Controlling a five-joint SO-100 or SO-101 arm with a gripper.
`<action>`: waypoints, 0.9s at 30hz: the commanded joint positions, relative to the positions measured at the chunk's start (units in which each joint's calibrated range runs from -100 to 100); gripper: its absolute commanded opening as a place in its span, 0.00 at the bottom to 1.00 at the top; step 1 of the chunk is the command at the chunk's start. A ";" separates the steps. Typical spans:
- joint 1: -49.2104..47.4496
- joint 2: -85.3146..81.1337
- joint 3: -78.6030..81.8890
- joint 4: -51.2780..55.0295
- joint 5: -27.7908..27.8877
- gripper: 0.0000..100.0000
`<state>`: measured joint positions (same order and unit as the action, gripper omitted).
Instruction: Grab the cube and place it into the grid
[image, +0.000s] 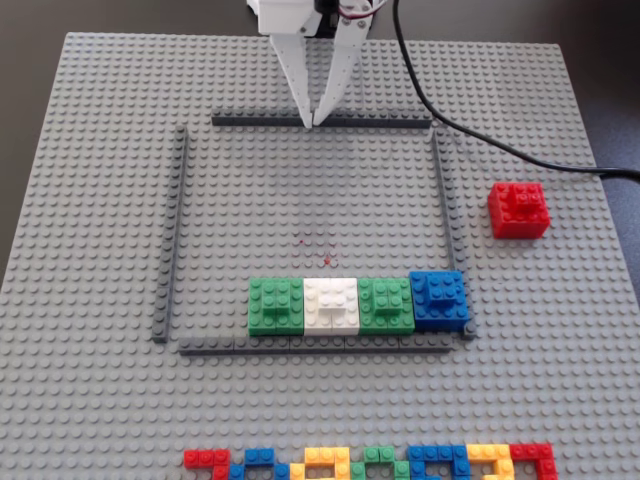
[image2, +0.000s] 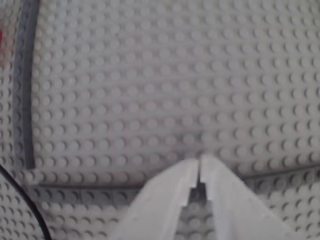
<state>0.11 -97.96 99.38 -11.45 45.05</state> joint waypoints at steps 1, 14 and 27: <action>-0.15 -2.04 0.62 -1.83 0.59 0.00; -4.86 3.55 -8.35 -2.37 0.05 0.00; -10.90 25.74 -44.24 8.08 -4.54 0.00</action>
<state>-9.81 -79.90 70.34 -6.37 42.32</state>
